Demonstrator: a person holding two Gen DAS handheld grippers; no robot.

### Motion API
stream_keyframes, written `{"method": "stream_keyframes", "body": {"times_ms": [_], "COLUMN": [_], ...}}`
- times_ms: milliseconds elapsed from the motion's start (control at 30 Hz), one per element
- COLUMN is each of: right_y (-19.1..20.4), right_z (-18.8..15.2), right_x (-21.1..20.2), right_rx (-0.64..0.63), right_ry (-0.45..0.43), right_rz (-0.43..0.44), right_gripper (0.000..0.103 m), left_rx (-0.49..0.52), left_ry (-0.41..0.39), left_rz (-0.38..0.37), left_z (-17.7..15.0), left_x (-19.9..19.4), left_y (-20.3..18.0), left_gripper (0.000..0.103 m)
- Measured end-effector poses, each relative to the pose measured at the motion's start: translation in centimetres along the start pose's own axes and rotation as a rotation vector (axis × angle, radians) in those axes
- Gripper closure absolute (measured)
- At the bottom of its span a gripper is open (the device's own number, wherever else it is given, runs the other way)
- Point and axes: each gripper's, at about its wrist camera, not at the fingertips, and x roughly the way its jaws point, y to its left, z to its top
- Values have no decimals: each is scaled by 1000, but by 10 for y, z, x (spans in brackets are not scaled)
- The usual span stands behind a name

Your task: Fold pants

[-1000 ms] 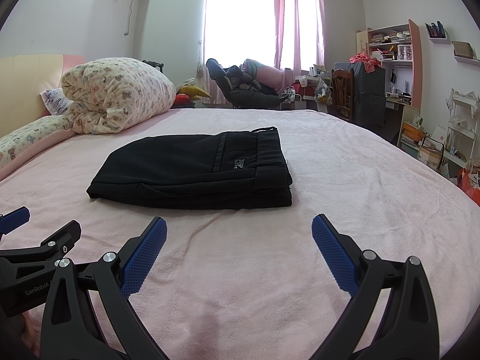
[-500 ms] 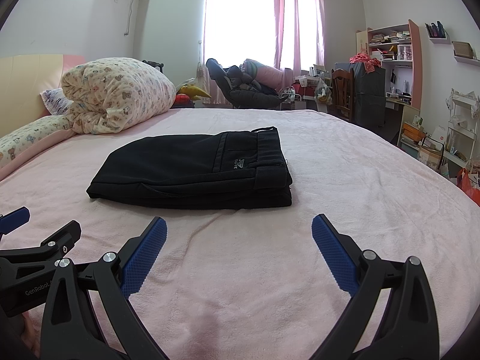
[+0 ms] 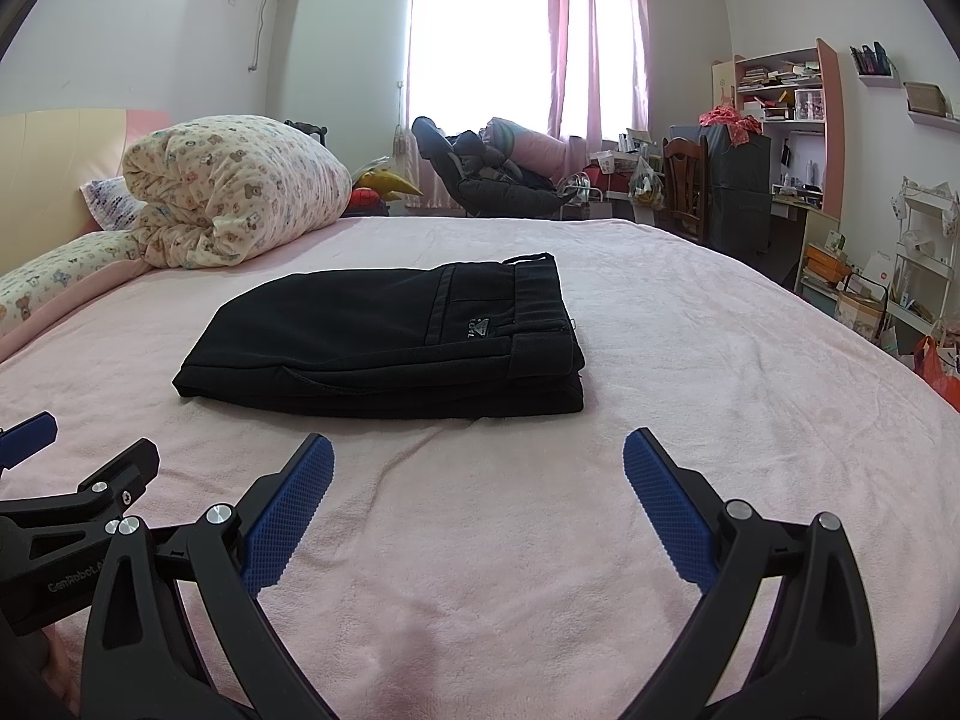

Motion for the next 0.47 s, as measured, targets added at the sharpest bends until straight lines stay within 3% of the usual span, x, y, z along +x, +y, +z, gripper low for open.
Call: {"method": "stream_keyframes", "body": {"times_ms": [467], "right_y": [-1], "right_z": [0], "right_x": [0], "right_rx": [0], "right_ry": [0], "right_rz": [0], "right_gripper": [3], "left_rx": [4], "left_ry": [8], "left_rz": [2], "left_z": [1], "left_x": [1], "left_y": [5], "left_gripper": [2]}}
